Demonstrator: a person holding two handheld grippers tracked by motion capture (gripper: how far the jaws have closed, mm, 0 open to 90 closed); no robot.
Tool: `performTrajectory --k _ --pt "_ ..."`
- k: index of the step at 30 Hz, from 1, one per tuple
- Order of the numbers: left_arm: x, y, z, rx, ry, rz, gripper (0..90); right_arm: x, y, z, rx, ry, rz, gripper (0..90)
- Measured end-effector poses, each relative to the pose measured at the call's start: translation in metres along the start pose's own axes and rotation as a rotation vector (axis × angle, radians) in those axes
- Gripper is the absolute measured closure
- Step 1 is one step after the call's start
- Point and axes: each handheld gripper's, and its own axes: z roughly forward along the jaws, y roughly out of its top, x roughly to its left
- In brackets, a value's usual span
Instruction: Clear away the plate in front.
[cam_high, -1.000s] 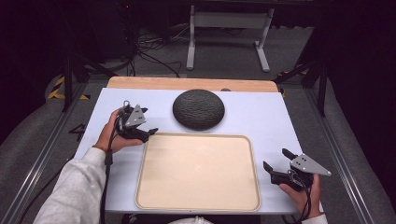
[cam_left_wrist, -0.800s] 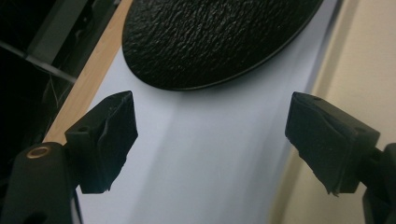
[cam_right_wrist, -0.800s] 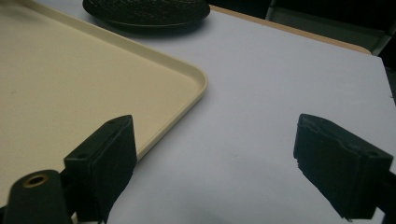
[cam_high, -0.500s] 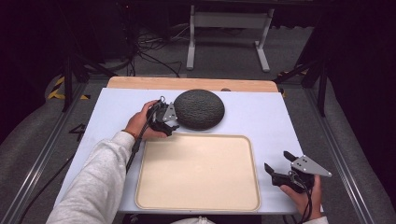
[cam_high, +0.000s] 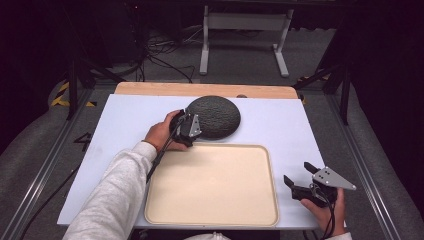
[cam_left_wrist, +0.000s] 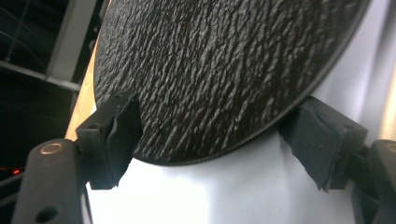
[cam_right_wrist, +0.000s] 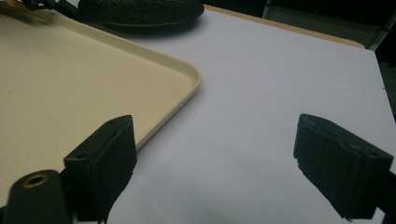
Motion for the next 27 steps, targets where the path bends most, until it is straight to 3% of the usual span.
performTrajectory --k 1,2,5,6,8,10,11,15,17,19,21,24,27 --pt "-0.002 0.003 0.002 0.006 0.032 0.023 19.5 0.000 0.000 0.000 0.002 0.001 0.000 13.4" --pt "-0.002 0.003 0.002 0.006 0.032 0.023 19.4 0.000 0.000 0.000 0.002 0.001 0.000 13.4" --pt "-0.004 0.008 0.003 0.030 0.068 0.097 21.7 0.000 0.000 0.001 0.004 0.000 0.001 13.4" --pt "-0.007 0.012 0.005 0.040 0.080 0.135 26.2 0.001 0.000 0.001 0.004 0.003 -0.002 13.4" --pt "-0.009 0.013 0.006 0.040 0.071 0.150 31.0 0.001 0.001 0.001 0.002 0.004 -0.006 13.4" --pt "-0.012 0.015 0.008 0.048 0.026 0.201 53.5 0.002 0.001 0.001 0.000 0.005 -0.008 13.4" --pt "-0.014 0.016 0.009 0.053 0.029 0.224 65.4 0.002 0.001 0.000 -0.002 0.005 -0.007 13.4" --pt "-0.018 0.018 0.011 0.071 0.079 0.282 69.4 0.001 0.002 -0.001 -0.008 0.003 -0.003 13.4" --pt "-0.021 0.021 0.011 0.050 0.117 0.311 73.3 0.001 0.002 -0.002 -0.008 0.003 0.001 13.4" --pt "-0.019 0.028 0.005 0.009 0.166 0.304 80.1 0.000 0.001 -0.002 -0.008 0.001 0.001 13.4" --pt "-0.014 0.031 0.003 -0.025 0.172 0.277 84.6 0.000 0.001 -0.002 -0.010 0.000 0.004 13.4" --pt "-0.008 0.036 0.000 -0.036 0.173 0.253 87.5 0.000 0.002 -0.003 -0.013 0.000 -0.001 13.4" --pt "-0.013 0.039 0.002 -0.028 0.189 0.268 87.6 0.000 0.002 -0.003 -0.017 -0.002 -0.001 13.4"
